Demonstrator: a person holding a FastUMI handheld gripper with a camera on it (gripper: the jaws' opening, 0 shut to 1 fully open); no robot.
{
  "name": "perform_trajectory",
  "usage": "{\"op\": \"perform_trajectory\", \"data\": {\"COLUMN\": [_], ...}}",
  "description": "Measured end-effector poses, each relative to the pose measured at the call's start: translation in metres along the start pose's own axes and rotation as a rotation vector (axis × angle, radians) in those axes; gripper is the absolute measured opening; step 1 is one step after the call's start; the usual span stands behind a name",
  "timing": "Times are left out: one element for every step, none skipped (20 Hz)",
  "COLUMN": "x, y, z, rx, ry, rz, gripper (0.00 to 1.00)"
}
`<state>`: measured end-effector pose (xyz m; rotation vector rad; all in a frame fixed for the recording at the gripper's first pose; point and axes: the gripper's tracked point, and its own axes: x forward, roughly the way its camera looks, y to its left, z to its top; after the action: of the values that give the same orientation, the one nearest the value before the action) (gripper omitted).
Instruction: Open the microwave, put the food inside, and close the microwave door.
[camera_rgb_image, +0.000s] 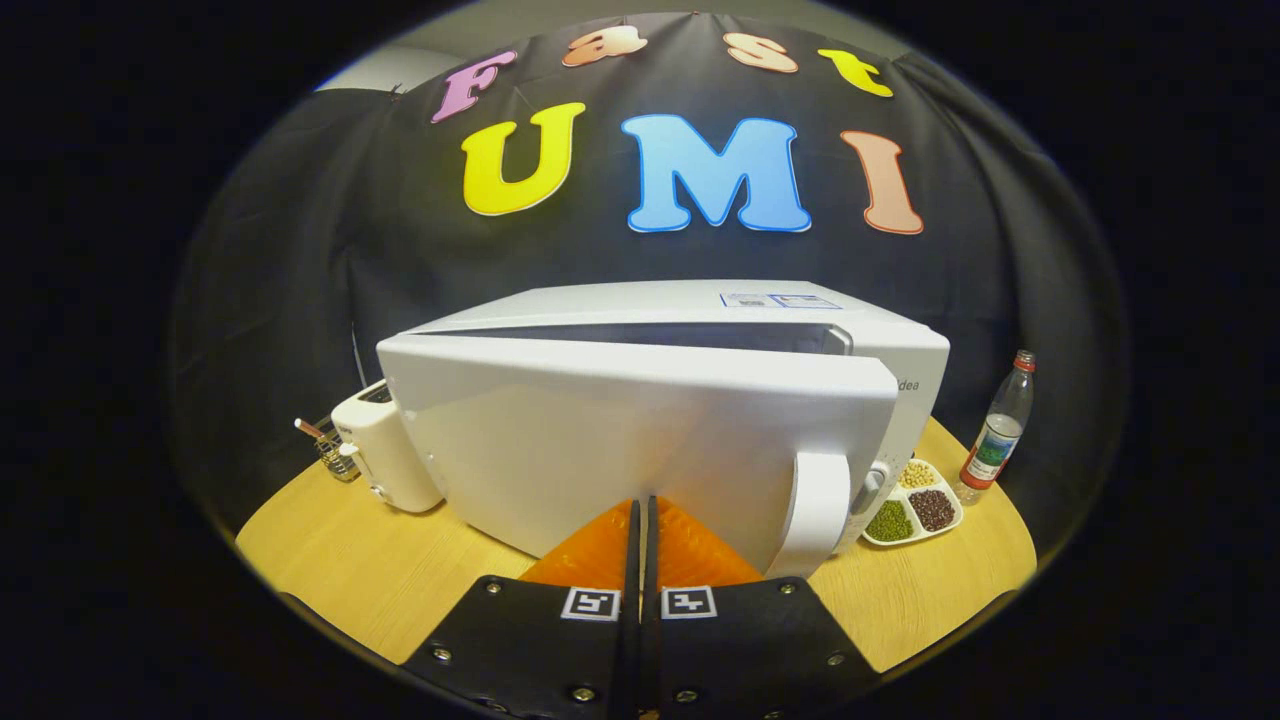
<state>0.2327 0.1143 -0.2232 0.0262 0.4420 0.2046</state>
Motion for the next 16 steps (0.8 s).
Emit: {"op": "perform_trajectory", "data": {"x": [0.005, 0.011, 0.016, 0.022, 0.025, 0.025, 0.026, 0.026, 0.028, 0.030, 0.032, 0.036, 0.036, 0.034, 0.034, 0.030], "y": [-0.003, -0.006, -0.008, -0.010, -0.010, -0.006, -0.005, -0.005, -0.006, -0.008, -0.009, -0.009, -0.010, -0.009, -0.008, -0.009], "z": [0.003, 0.006, 0.008, 0.010, 0.011, 0.008, 0.007, 0.004, 0.007, 0.007, 0.008, 0.011, 0.012, 0.009, 0.009, 0.012], "rx": [0.004, 0.009, 0.013, 0.018, 0.024, 0.025, -0.007, -0.043, -0.062, -0.066, -0.059, -0.055, -0.050, -0.039, -0.046, -0.043], "ry": [-0.003, -0.005, -0.006, -0.008, -0.003, -0.002, -0.011, -0.015, -0.023, -0.025, -0.027, -0.034, -0.011, -0.009, -0.013, -0.012], "rz": [-0.009, -0.016, -0.023, -0.030, -0.031, -0.020, -0.024, -0.034, -0.047, -0.060, -0.062, -0.065, -0.067, -0.068, -0.072, -0.074], "gripper": [0.01, 0.01, 0.01, 0.01, 0.01, 0.01, 0.01, 0.01, 0.01, 0.01, 0.01, 0.01, 0.01, 0.01, 0.01, 0.01]}}
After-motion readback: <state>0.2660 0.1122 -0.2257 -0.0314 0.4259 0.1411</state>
